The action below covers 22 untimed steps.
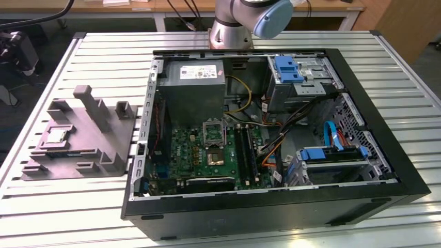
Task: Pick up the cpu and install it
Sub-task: 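Pick up the cpu and move it towards the insertion slot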
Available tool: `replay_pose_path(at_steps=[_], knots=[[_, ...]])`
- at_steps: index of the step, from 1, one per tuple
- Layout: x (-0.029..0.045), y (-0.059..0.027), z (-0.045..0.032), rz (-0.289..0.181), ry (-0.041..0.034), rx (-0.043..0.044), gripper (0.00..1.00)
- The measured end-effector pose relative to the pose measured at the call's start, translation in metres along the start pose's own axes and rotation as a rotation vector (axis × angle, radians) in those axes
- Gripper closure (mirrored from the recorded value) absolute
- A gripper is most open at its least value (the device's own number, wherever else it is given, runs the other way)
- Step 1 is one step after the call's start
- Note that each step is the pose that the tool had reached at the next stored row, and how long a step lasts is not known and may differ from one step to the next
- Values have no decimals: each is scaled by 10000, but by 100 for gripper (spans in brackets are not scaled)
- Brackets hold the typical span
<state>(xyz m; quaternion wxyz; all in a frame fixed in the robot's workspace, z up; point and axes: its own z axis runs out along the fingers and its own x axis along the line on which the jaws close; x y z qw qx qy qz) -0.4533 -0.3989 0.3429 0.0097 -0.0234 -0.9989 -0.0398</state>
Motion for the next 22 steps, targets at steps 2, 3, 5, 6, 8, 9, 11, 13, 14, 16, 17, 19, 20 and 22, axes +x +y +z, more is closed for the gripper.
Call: replay_pose_path(at_steps=[2, 3, 5, 6, 8, 9, 11, 13, 14, 16, 17, 19, 20, 22], knots=[[0, -1, 12, 0, 0, 0, 37], [0, -2, 19, 0, 1, 1, 37], [-1, -2, 29, 0, 2, 1, 37], [-1, -3, 34, 0, 2, 1, 37], [-1, -3, 39, 0, 3, 2, 37], [-1, -4, 42, 0, 3, 1, 37], [-1, -4, 47, 0, 1, 1, 37], [-1, -4, 51, 1, 2, 1, 37], [-1, -4, 52, 0, 2, 1, 37], [-1, -5, 56, 1, 1, 1, 37], [-1, -5, 57, 0, 2, 1, 37], [-1, -6, 72, 0, 1, 1, 37], [-1, -6, 73, 0, 1, 0, 37], [-1, -7, 77, 0, 1, 0, 37]])
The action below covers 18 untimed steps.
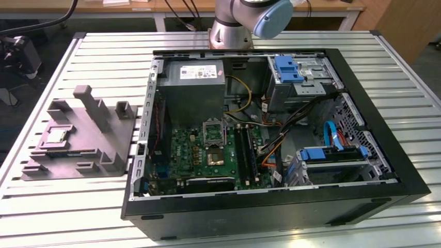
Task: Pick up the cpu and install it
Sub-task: 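Pick up the cpu and move it towards the insertion slot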
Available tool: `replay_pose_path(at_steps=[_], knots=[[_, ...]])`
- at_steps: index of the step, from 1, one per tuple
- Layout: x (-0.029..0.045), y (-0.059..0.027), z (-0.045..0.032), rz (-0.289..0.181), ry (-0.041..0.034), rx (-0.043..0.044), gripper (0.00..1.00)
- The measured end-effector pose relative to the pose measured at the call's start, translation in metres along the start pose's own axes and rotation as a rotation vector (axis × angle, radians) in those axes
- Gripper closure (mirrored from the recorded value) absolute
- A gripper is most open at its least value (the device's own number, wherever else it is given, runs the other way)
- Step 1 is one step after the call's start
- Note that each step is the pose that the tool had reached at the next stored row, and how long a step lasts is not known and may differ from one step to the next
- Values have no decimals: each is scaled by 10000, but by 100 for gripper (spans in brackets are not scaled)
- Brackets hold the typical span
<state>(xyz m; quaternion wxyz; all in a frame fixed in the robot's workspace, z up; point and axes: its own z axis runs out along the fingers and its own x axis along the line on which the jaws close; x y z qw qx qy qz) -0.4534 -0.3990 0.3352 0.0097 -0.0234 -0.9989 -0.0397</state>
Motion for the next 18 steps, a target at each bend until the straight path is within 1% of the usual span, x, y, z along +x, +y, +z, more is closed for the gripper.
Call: replay_pose_path(at_steps=[13, 15, 16, 18], knots=[[-1, -1, 12, 0, 0, 5, 37], [-1, -2, 17, -2, -3, 32, 37], [0, -2, 22, -5, -5, 78, 37], [-1, -4, 41, -103, 3, 96, 37]])
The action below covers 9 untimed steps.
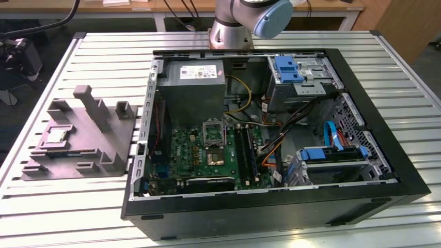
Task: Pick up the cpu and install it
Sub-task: 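Pick up the cpu and move it towards the insertion slot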
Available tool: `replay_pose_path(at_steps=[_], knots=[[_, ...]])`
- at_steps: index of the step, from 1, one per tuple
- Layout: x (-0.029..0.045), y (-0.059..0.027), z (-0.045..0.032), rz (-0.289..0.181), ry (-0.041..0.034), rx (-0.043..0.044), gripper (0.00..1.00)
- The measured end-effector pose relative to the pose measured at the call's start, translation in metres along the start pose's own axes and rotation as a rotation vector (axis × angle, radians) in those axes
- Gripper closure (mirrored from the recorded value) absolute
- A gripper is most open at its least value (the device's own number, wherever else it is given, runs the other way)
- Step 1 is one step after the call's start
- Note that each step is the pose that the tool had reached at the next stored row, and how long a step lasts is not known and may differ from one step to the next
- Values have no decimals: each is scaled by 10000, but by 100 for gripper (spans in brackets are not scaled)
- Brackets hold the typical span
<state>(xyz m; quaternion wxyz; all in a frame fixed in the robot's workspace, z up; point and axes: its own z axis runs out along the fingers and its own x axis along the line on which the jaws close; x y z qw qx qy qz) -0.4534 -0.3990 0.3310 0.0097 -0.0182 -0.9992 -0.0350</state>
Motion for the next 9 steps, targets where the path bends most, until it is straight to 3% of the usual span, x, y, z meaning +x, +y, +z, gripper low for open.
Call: replay_pose_path(at_steps=[9], knots=[[-1, -2, 28, -101, 9, -18, 37]])
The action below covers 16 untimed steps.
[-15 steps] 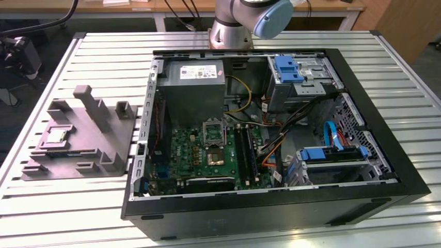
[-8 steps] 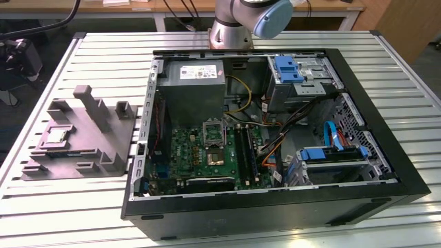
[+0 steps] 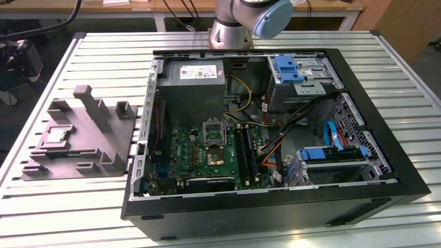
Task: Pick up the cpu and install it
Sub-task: 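Pick up the cpu and move it towards the insertion slot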
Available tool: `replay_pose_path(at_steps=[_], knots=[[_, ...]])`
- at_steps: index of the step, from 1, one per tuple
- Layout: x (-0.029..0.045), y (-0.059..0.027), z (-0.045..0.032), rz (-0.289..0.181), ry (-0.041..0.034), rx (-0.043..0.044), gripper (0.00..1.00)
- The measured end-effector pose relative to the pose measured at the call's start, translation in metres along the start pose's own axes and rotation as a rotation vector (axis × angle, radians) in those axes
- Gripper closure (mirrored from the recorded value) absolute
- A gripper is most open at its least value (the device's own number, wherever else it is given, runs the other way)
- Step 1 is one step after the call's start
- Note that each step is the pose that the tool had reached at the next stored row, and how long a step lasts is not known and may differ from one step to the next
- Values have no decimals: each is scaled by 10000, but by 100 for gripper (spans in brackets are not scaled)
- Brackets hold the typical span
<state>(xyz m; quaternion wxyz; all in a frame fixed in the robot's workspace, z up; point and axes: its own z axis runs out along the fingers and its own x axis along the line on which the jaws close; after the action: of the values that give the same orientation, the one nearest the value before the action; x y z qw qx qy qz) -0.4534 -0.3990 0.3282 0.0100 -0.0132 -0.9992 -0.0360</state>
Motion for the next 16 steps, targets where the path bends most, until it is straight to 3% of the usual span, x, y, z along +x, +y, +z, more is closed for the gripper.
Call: replay_pose_path(at_steps=[16], knots=[[-1, -5, 40, 0, 2, 1, 37]])
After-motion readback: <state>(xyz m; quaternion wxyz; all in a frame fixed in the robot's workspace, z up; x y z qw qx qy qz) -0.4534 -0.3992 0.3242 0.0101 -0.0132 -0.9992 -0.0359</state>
